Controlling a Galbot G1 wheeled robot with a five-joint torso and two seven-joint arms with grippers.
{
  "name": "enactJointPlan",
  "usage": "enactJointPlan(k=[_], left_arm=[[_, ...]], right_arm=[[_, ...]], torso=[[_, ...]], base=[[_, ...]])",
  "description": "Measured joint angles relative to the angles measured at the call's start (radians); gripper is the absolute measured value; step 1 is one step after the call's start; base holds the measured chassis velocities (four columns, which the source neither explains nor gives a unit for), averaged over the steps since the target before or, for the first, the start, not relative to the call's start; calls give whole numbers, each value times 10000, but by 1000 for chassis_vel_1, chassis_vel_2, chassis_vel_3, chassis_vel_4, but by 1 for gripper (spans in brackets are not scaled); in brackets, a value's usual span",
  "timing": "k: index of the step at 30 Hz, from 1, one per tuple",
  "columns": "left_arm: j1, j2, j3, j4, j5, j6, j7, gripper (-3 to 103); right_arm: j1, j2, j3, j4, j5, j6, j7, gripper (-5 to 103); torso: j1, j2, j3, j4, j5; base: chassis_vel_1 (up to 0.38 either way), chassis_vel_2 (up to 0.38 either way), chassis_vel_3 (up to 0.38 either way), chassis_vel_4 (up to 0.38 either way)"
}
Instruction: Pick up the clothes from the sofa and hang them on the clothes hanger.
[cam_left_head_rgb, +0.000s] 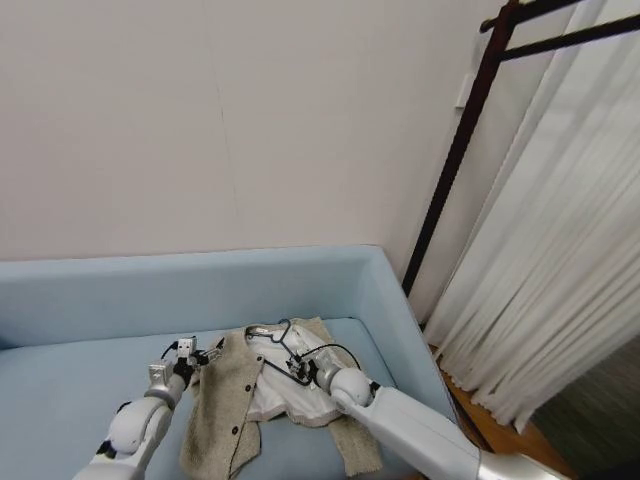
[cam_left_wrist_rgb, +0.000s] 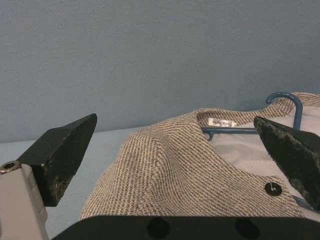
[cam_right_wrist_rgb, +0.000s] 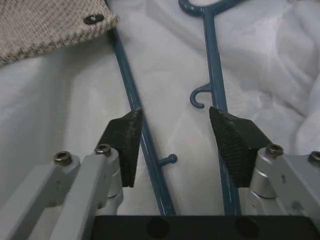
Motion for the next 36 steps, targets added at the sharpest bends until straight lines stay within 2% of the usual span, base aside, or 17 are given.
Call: enactJointPlan(k=[1, 4, 7, 8, 11, 13, 17, 25, 27, 36], left_arm=[[1, -20, 21, -20, 0, 3, -36, 100], [38, -48, 69, -85, -1, 3, -75, 100], [144, -55, 116, -193, 8, -6, -86, 100], [144, -55, 116, -193, 8, -6, -86, 100], [263, -58, 118, -338, 12, -13, -83, 100], [289, -58, 119, -357, 12, -18, -82, 100], [338, -43, 118, -393, 14, -41, -82, 100], [352, -36, 118, -413, 14, -57, -81, 100], [359, -38, 118, -413, 14, -72, -77, 100], [338, -73, 203, -417, 16, -82, -73, 100]], right_arm=[[19, 46, 0, -149, 29, -10, -3, 41], [64, 119, 48, -450, 44, -17, -16, 36], [121, 106, 90, -677, -19, -15, -66, 20], [121, 106, 90, -677, -19, -15, -66, 20], [126, 18, 104, -572, -121, 29, -78, 4], [131, 0, 120, -474, -121, 52, -77, 4], [321, 53, 79, -446, -235, 100, -69, -2], [464, 223, -23, -980, -453, 95, -238, 4], [467, 227, -21, -1070, -476, 99, -260, 10], [553, 223, -43, -1241, -462, 99, -358, 14]], torso=[[0, 0, 0, 0, 1], [0, 0, 0, 0, 1], [0, 0, 0, 0, 0], [0, 0, 0, 0, 0], [0, 0, 0, 0, 1], [0, 0, 0, 0, 1], [0, 0, 0, 1, 0], [0, 0, 0, 2, 1], [1, 0, 0, 1, 1], [0, 0, 0, 1, 0]], base=[[0, 0, 0, 0], [0, 0, 0, 0], [0, 0, 0, 0], [0, 0, 0, 0], [0, 0, 0, 0], [0, 0, 0, 0], [0, 0, 0, 0], [0, 0, 0, 0], [0, 0, 0, 0], [0, 0, 0, 0]])
